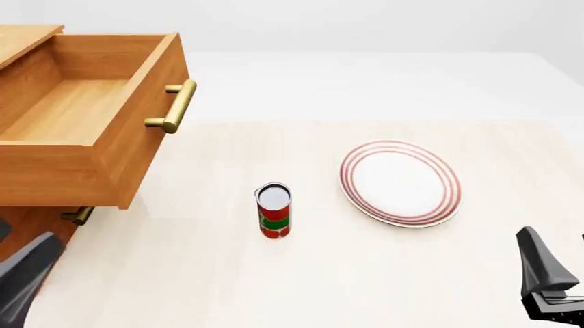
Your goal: Put the bowl in the top drawer of the cabinet.
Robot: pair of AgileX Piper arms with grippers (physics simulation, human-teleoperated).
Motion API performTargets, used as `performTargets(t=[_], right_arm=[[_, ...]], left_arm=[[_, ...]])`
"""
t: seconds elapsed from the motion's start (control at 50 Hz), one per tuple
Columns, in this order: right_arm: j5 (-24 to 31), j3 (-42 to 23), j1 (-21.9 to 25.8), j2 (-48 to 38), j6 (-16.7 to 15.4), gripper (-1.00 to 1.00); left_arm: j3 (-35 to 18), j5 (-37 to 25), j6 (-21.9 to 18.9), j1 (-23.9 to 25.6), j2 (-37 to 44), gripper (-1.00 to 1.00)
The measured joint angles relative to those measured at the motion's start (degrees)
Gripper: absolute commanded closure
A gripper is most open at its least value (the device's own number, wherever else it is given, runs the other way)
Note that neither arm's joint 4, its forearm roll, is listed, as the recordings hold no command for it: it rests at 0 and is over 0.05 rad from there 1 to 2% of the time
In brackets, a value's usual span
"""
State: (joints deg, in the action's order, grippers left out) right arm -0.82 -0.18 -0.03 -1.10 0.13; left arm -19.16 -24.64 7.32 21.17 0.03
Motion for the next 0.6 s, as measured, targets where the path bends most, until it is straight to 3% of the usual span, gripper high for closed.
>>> performTargets(t=[0.26,0.6], right_arm=[[0.1,0.0,0.0,0.1,0.0,-1.0],[0.1,0.0,0.0,0.1,0.0,-1.0]], left_arm=[[-1.1,-2.2,3.1,6.7,1.4,-1.0],[-0.1,1.4,6.9,13.6,7.6,-1.0]])
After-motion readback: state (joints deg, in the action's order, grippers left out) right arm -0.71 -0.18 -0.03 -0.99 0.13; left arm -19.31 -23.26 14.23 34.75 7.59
